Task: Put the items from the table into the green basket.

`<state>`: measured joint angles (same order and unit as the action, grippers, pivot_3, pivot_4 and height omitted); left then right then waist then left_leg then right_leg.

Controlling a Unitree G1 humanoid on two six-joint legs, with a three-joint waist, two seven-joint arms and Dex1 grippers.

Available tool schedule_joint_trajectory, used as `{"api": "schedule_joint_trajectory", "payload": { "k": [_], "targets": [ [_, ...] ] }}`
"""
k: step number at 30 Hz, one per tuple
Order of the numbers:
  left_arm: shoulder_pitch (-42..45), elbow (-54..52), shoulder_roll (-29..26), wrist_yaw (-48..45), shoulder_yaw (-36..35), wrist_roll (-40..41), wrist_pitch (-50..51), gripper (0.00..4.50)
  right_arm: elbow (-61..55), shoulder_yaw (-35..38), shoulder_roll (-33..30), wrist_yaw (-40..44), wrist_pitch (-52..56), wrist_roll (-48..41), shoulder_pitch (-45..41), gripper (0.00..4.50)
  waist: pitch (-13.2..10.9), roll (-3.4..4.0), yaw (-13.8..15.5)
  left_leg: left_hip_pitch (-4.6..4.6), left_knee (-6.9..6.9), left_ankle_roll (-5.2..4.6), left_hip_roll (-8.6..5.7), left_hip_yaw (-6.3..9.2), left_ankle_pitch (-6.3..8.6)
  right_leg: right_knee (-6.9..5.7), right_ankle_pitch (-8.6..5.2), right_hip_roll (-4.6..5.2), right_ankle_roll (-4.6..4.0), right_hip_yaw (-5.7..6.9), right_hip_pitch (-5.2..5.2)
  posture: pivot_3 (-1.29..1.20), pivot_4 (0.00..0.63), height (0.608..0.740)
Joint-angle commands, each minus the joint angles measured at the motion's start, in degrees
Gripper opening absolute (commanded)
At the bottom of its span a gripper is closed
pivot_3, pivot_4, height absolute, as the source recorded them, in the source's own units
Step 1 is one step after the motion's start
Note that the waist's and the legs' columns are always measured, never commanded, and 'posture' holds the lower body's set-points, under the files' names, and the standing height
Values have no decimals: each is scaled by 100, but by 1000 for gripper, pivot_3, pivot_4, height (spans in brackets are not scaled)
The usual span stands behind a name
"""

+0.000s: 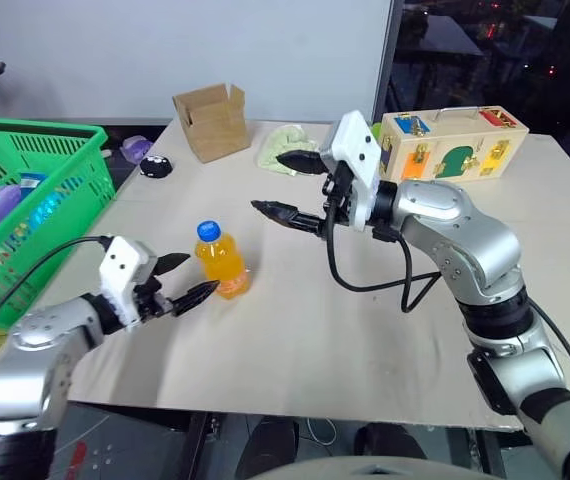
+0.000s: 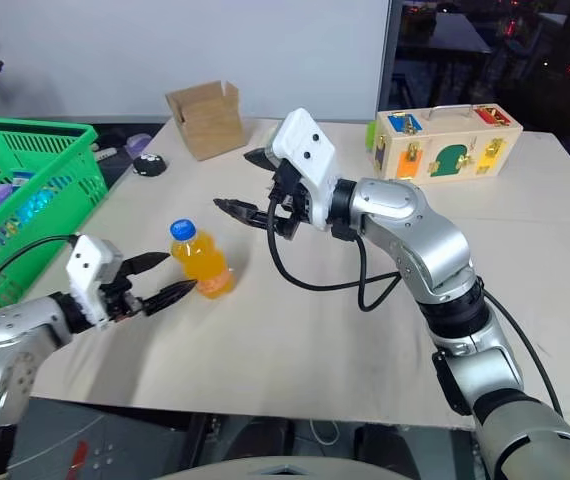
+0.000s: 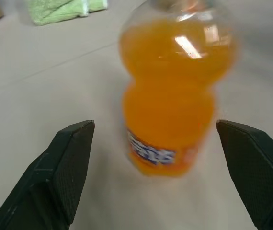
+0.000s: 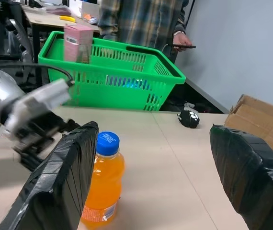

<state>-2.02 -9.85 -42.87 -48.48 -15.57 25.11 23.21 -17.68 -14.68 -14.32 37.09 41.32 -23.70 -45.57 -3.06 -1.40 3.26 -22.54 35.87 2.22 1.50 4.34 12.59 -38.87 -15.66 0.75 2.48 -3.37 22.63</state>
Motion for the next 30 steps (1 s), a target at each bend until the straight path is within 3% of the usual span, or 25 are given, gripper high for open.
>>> {"api": "schedule_joint_trajectory", "payload": {
  "k": [1, 10, 24, 28, 30],
  "targets": [
    [314, 68, 126, 32, 193, -40, -63, 4257, -359, 157, -57, -44, 85, -95, 22, 3953, 0, 0, -28, -1, 0, 0, 0, 0, 0, 0, 0, 0, 0, 0, 0, 111, 0, 740],
    [948, 579, 275, -27, 636, -287, -149, 4257, -799, -132, -1154, 918, 241, -254, 365, 3953, -1, 1, -182, -3, 9, 0, -3, 2, 0, 0, 0, 1, 1, 0, -3, 83, 0, 740],
    [949, 511, 244, -40, 598, -299, -89, 4257, -753, -215, -1560, 1409, 284, -347, 490, 3953, -1, 2, -259, -4, 12, -1, -1, 6, 0, -1, 0, -1, 1, 1, -4, 85, 0, 740],
    [788, 456, 228, -22, 512, -312, -164, 3061, -753, -165, -1579, 1404, 285, -366, 535, 3953, -1, 2, -260, -4, 13, -1, -1, 7, 0, -1, 0, -1, 1, 2, -5, 102, 0, 740],
    [698, 410, 248, 3, 371, -241, -193, 3054, -753, -169, -1559, 1381, 262, -366, 555, 3953, -1, 1, -269, -4, 13, -1, -1, 6, 0, -1, 0, -1, 1, 1, -4, 111, 0, 740]
  ]
}}
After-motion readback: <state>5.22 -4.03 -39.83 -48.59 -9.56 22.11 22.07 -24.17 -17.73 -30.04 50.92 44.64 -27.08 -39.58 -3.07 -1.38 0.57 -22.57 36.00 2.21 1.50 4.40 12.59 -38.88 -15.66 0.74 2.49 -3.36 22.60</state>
